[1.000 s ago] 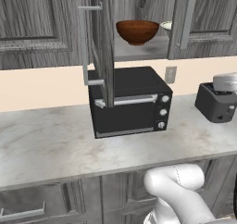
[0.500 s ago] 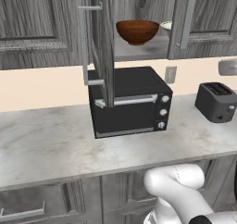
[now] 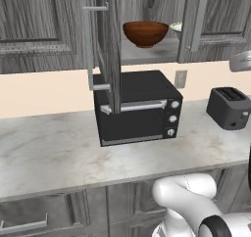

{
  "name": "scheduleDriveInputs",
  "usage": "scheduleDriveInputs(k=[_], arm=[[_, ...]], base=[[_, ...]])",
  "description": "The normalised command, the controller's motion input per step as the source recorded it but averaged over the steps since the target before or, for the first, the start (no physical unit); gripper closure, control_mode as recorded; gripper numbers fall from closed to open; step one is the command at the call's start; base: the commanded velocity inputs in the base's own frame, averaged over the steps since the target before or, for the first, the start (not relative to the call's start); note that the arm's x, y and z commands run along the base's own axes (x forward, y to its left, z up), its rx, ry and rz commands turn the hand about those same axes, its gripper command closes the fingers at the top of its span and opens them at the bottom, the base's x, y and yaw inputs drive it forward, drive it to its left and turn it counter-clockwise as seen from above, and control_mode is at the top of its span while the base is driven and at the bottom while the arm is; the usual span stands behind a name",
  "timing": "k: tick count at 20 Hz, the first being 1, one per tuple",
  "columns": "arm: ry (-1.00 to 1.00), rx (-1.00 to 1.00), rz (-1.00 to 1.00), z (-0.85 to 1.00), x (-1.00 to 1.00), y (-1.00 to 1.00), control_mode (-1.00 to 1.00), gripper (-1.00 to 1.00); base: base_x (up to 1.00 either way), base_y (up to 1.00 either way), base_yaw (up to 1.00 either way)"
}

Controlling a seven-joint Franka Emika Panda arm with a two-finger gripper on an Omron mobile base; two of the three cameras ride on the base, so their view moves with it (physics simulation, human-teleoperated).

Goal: Move the bowls from the cabinet to the plates on the dining table.

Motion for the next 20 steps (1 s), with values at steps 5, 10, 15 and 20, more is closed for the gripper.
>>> scheduleDriveInputs(k=[5,10,15,20], arm=[[0.07,0.1,0.0,0.0,0.03,0.0,-1.0,-1.0],[0.01,0.17,0.0,0.0,0.0,0.0,-1.0,-1.0],[0.12,0.1,0.0,0.0,0.07,0.0,-1.0,-1.0],[0.05,0.0,0.0,0.0,0.34,0.0,-1.0,-1.0]], base=[[0.0,0.0,0.0],[0.0,0.0,0.0],[0.0,0.0,0.0],[0.0,0.0,0.0]])
